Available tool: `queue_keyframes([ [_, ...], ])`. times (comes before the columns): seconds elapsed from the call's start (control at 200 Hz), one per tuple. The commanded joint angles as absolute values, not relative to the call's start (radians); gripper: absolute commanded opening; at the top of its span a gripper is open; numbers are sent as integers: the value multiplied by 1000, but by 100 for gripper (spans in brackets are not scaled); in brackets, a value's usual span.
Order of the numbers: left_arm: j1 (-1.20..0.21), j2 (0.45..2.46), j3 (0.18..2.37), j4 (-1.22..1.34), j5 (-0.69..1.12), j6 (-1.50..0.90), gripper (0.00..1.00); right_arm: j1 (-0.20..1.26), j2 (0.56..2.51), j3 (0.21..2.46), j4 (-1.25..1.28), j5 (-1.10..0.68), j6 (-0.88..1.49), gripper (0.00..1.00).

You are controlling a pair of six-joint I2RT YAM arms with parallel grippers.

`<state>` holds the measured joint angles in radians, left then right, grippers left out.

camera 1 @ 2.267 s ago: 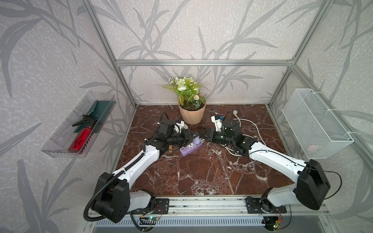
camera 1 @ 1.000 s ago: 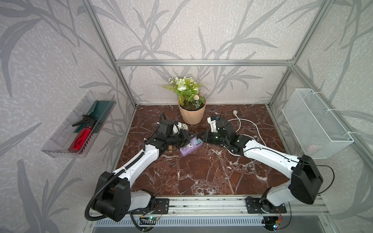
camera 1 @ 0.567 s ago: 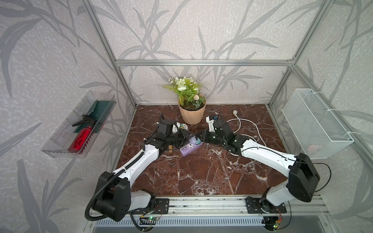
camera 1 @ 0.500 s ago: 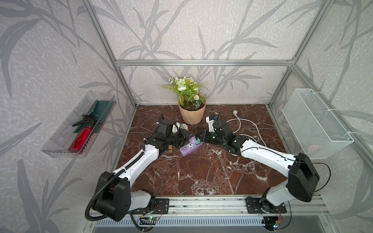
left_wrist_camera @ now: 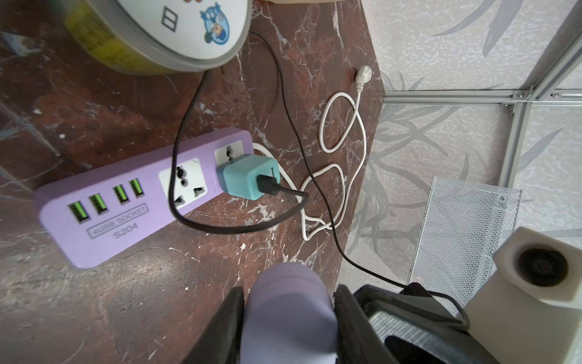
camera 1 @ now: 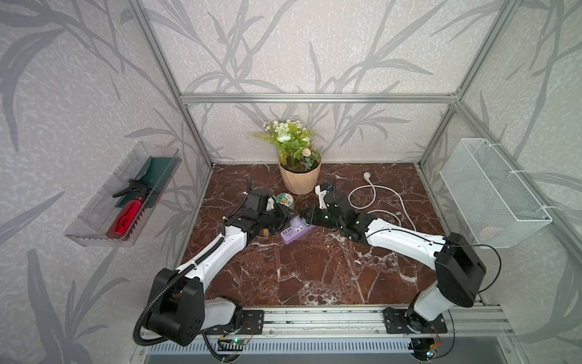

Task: Charge the bluetooth headset
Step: Insert the bluetooth headset.

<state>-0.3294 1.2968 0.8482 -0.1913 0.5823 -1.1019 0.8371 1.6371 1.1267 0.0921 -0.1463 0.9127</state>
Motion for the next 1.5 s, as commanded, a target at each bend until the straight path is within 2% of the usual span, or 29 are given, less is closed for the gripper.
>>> queue_keyframes([
  [0.0,-352,1243,903,-6,696,-1110,0,935,1701,1146,47,-333,914,0],
  [0.315,-331,1215,885,53,690,-1144,0,943,1736,1071,220,-356,1029,0],
  [0.56,-325,1206,884,112,685,-1162,0,941,1764,1075,265,-394,1067,0],
  [1.121,-324,1227,949,107,711,-1114,0,1000,1815,1184,145,-432,1013,0],
  [1.496,-318,1236,952,233,690,-1186,0,1052,1797,1180,163,-366,1017,0],
])
